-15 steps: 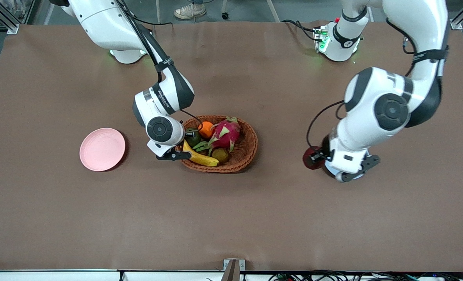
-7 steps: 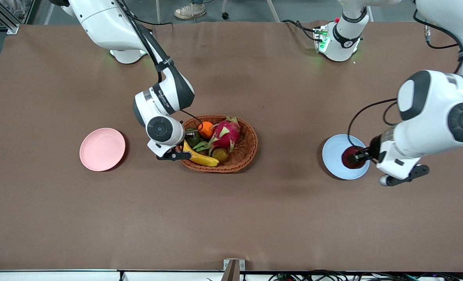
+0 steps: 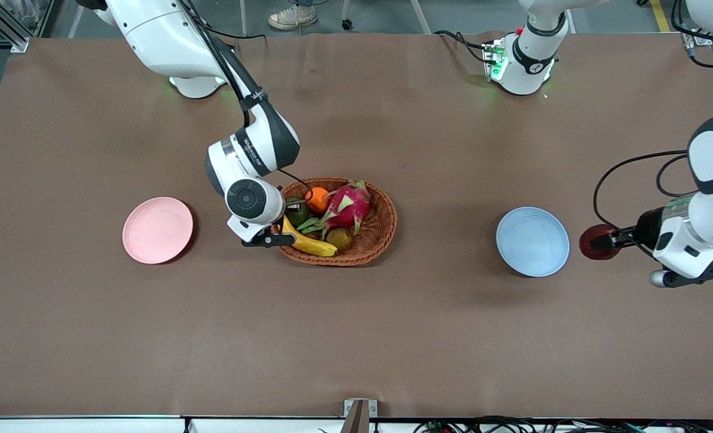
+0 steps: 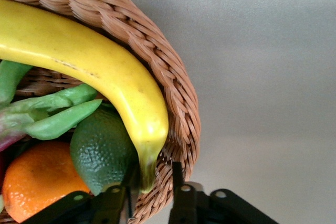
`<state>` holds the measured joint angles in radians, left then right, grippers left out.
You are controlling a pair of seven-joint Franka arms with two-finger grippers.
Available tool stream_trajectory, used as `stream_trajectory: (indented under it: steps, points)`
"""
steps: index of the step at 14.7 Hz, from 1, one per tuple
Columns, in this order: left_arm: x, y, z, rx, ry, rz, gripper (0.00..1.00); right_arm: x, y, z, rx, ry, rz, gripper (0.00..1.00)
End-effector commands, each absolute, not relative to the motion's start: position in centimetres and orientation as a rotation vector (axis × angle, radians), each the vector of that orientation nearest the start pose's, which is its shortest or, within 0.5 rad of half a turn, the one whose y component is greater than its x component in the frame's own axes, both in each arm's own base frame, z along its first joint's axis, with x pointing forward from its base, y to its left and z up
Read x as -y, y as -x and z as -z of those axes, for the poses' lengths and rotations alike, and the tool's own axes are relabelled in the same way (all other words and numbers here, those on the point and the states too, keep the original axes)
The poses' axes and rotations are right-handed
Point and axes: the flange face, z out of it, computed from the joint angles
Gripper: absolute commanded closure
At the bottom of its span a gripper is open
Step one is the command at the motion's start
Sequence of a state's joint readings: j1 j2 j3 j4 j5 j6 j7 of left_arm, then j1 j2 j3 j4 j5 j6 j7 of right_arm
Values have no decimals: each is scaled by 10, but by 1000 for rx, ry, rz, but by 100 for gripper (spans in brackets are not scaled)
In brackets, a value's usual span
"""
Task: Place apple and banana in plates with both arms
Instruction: 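Carry the apple past the blue plate while the right gripper lifts the banana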
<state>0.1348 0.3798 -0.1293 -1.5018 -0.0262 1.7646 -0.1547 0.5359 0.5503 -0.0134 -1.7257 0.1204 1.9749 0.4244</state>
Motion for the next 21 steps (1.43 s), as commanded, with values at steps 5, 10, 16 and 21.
stream_trajectory:
  steps: [5, 10, 16, 21]
  points:
    - [-72, -655, -420, 143, 3159, -252, 100, -327, -543, -245, 63, 3141, -491, 95]
    - [-101, -648, -386, 146, 3147, -345, 99, -323, -554, -274, 44, 3128, -453, 100]
    - [-112, -643, -343, 176, 3154, -457, 99, -251, -584, -358, -415, 3054, -438, 100]
    - [-93, -636, -315, 215, 3208, -557, 99, -132, -597, -364, -739, 2979, -478, 100]
